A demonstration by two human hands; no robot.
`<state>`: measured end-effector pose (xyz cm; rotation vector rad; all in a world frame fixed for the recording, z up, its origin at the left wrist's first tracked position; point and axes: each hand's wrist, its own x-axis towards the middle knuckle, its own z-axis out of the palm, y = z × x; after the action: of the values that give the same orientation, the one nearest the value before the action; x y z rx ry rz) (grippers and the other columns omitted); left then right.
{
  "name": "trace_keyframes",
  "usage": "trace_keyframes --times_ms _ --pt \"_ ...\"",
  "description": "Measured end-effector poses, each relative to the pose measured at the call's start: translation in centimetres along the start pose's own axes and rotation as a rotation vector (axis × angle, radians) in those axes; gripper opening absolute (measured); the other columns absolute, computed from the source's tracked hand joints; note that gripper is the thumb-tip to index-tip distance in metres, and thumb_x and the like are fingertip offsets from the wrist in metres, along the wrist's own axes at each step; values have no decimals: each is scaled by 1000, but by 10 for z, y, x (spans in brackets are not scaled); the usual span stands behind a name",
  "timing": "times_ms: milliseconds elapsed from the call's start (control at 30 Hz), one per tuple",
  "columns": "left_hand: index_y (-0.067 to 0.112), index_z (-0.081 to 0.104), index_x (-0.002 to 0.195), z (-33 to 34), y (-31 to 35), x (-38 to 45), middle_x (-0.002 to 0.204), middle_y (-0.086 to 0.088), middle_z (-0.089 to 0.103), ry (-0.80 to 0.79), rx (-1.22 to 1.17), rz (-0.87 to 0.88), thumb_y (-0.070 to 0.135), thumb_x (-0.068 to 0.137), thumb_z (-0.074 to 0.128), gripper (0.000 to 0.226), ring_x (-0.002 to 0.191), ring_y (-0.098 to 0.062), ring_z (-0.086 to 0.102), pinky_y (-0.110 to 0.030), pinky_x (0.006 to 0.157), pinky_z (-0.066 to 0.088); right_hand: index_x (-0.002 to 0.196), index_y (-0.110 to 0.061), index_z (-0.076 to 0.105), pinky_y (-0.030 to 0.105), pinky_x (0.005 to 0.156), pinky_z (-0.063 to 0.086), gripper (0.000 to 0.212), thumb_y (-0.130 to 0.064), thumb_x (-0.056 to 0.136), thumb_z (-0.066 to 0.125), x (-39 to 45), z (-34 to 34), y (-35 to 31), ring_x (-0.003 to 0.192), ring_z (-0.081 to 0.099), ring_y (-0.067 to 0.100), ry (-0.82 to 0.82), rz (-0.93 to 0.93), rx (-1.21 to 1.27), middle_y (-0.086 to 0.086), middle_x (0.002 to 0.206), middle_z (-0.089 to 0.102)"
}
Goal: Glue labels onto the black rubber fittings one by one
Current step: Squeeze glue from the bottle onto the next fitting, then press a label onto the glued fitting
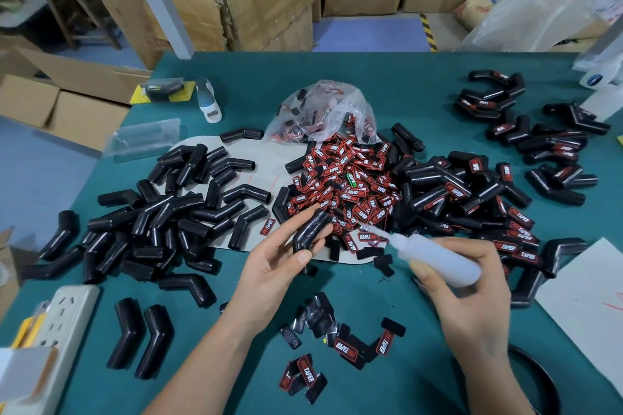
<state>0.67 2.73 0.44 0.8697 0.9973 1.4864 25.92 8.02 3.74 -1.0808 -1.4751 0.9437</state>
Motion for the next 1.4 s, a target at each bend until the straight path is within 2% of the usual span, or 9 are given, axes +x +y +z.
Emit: trace_keyframes --times_ms 200,367,567,733,867,933,1067,1233,1400 --pt "19 59 149 -1 -3 0 151 -19 54 63 86 -6 11 104 62 46 134 -37 61 -33 111 49 104 -53 62 9 80 49 39 -29 84 86 5 6 13 95 65 -9 -128 183 -120 -29 108 69" --pt "26 62 145 -3 -6 0 130 -20 67 135 221 -10 6 103 56 47 116 -31 71 -32 106 53 110 -50 62 33 90 51 29 -43 85 77 6 7 22 106 67 -4 -138 294 -341 -34 111 70" --pt "16 55 132 0 -5 3 126 4 72 226 297 -24 -17 100 54 46 93 -18 77 -26 69 58 109 -46 53 47 83 57 23 -43 94 70 12 1 21 86 67 8 -110 314 -562 -39 113 60" --pt "11 62 119 1 -5 2 103 -2 77 229 373 -29 -12 100 60 30 73 -14 66 -22 70 54 110 -45 49 47 86 57 37 -38 89 79 10 -2 18 99 66 9 -92 303 -514 -26 117 60" --pt "15 65 118 -2 -5 3 103 -4 77 242 366 -19 -9 100 60 31 74 -15 67 -22 77 56 114 -15 63 24 95 45 15 -18 101 71 -6 1 3 91 61 25 247 -321 -491 1 107 61" --pt "19 67 119 -4 -6 2 98 -8 77 246 365 -11 -6 100 61 32 79 -18 69 -26 80 57 110 -13 66 18 96 42 7 -14 104 64 -17 21 0 92 60 21 112 -571 -445 4 97 66" --pt "26 67 121 -4 -7 2 98 -9 76 264 380 28 1 99 63 34 85 -18 70 -28 81 58 111 -19 72 30 75 56 18 -7 97 71 -3 79 18 96 63 22 -211 -408 -659 -1 102 66" --pt "31 65 119 -4 -4 3 107 -1 75 297 391 57 1 96 66 38 81 -18 70 -27 79 59 113 -19 73 32 60 58 40 -2 79 86 23 104 48 95 61 21 -309 -299 -931 -1 103 60" --pt "20 67 117 -3 -6 4 118 -6 72 294 401 67 -9 97 66 35 91 -24 73 -30 79 60 96 -21 67 32 63 55 28 -5 81 85 26 104 45 92 61 22 -285 -283 -903 -3 95 59"
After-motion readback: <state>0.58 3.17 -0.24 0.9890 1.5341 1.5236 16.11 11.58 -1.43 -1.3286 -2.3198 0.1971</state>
